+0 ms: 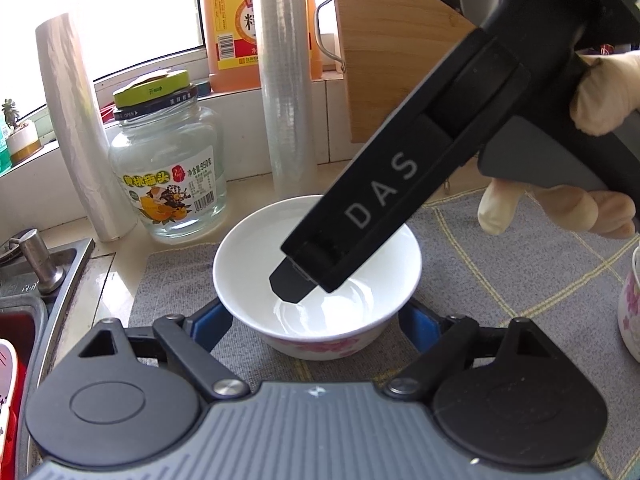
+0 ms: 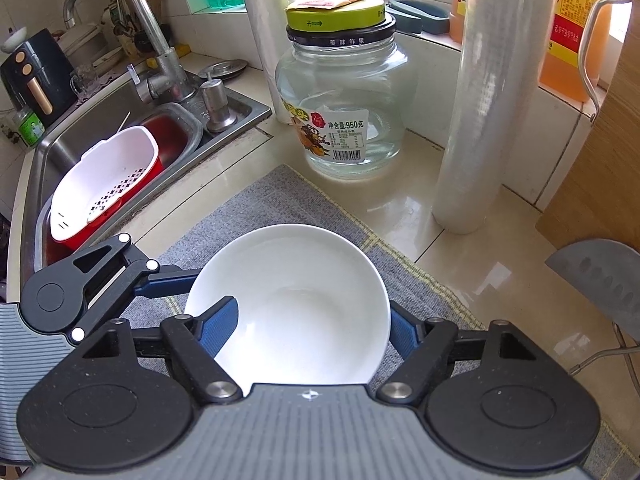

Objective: Organize plates and bowls

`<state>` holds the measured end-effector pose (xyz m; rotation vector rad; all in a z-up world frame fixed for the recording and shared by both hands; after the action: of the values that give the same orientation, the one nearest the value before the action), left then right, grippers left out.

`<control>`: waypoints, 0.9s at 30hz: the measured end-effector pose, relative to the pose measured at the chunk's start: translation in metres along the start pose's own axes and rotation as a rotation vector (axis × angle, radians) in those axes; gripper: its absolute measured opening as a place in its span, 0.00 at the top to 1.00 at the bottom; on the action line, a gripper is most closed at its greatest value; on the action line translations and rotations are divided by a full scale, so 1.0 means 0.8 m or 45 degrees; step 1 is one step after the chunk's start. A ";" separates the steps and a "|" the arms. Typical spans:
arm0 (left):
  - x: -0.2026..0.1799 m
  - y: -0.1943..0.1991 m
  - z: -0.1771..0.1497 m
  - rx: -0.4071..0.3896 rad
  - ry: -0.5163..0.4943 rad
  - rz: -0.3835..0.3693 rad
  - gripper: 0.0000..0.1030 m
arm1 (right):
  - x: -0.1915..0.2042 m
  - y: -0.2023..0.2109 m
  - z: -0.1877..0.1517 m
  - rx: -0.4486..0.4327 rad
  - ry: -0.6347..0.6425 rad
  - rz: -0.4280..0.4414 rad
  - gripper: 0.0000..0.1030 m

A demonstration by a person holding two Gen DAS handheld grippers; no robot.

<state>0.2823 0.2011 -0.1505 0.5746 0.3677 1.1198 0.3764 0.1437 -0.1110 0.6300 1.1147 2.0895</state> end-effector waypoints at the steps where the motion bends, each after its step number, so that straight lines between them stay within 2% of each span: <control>1: -0.001 0.001 0.000 0.003 -0.005 -0.002 0.13 | 0.001 0.002 -0.001 0.001 -0.001 0.002 0.19; 8: -0.013 0.017 0.000 0.013 -0.046 -0.015 0.13 | 0.008 0.028 -0.010 -0.005 -0.035 0.030 0.19; 27: -0.065 0.087 0.003 0.045 -0.134 -0.102 0.13 | 0.040 0.107 -0.061 -0.009 -0.082 0.016 0.19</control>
<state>0.2119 0.1748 -0.1071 0.6422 0.3175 1.0038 0.2935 0.1072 -0.0602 0.6976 1.0699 2.0678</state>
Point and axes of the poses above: each gripper's, at about its wrist camera, not at the fingertips, and y roughly against the way its jaws point, x to its left, z to its top, the point moved 5 cm from there along -y, roughly the way its jaws point, and after that the axes turned 5 degrees about -z, right-handed, at the moved point
